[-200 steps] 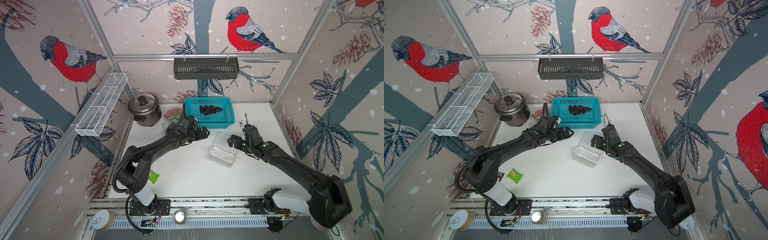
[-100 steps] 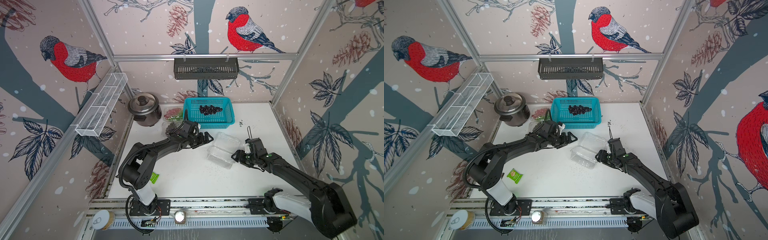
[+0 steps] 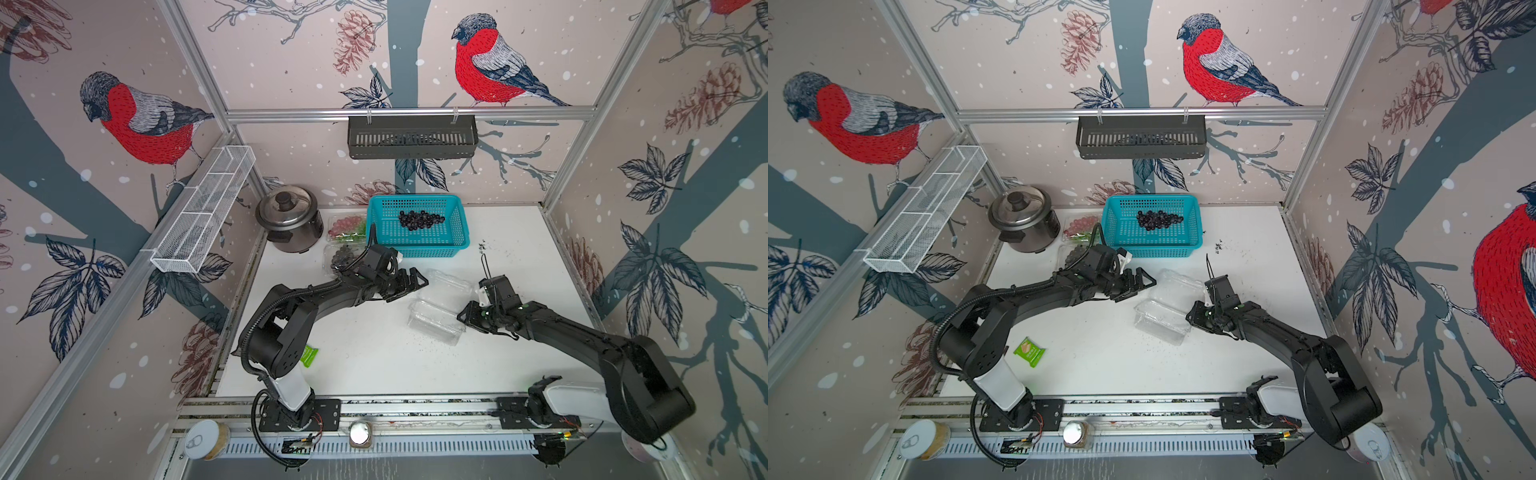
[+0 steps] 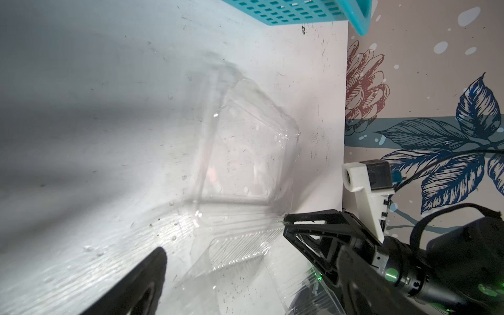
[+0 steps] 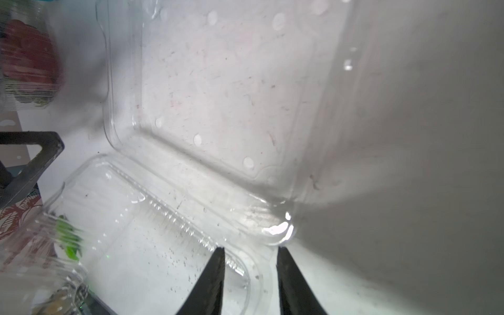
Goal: Pack grapes into containers
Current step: Adjust the packing box at the center of the board.
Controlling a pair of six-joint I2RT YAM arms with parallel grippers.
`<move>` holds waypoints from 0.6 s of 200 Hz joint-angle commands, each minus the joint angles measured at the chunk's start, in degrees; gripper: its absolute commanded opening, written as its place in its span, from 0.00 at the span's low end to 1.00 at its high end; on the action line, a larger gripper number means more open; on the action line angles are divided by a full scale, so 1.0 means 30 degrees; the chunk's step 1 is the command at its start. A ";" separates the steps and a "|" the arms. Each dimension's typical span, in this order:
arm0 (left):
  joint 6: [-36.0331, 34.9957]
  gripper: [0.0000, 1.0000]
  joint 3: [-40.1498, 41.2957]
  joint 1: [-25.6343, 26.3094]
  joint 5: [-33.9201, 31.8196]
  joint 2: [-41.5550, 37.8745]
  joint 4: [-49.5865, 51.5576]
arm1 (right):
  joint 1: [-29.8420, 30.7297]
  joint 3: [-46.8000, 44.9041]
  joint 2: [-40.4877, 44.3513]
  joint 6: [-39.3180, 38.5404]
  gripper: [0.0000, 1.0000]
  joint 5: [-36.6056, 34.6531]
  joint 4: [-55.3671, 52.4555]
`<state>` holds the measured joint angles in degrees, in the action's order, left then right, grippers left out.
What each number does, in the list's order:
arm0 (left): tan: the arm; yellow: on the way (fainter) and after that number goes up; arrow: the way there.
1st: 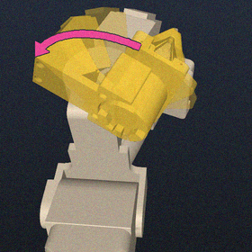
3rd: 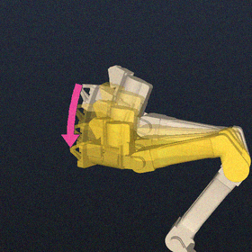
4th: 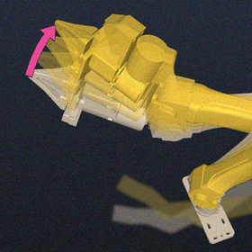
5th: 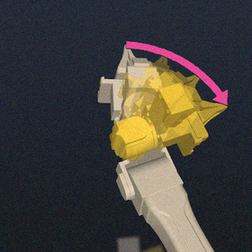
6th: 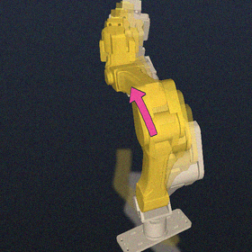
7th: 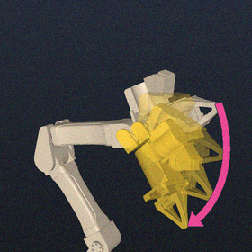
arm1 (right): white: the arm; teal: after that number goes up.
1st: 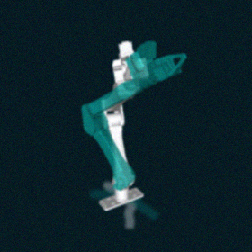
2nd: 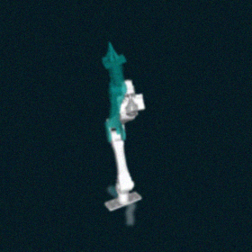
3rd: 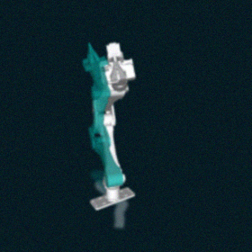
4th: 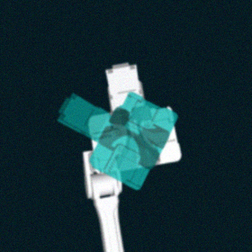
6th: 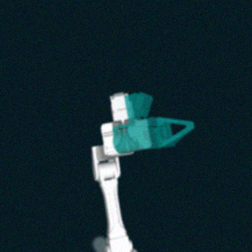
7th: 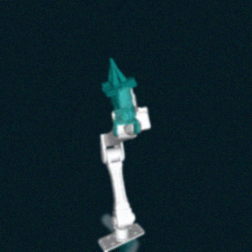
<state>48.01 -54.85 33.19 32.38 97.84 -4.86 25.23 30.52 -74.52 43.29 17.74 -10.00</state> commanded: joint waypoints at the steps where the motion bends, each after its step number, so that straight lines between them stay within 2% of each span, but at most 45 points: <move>1: 0.0285 0.96 0.0249 0.0066 0.0537 -0.0009 -0.1016 | 0.0122 0.0109 -0.0319 -0.0425 0.33 -0.1206 0.0346; 46: 0.0701 0.96 0.0392 0.0700 0.0689 0.0432 -0.1664 | 0.0361 -0.0066 0.0617 -0.0220 0.29 -0.2723 0.0801; 73: 0.0953 0.96 -0.0151 0.1314 0.0939 0.1282 -0.2031 | 0.0876 -0.0204 0.1793 -0.0395 0.28 -0.4444 0.0744; 120: 0.1294 0.96 -0.0671 0.1447 0.1116 0.2283 -0.2692 | 0.0879 -0.0713 0.1700 -0.0623 0.27 -0.4677 0.1604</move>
<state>50.85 -55.94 37.54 34.54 103.66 -9.02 27.94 28.58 -68.71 42.78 5.63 -7.22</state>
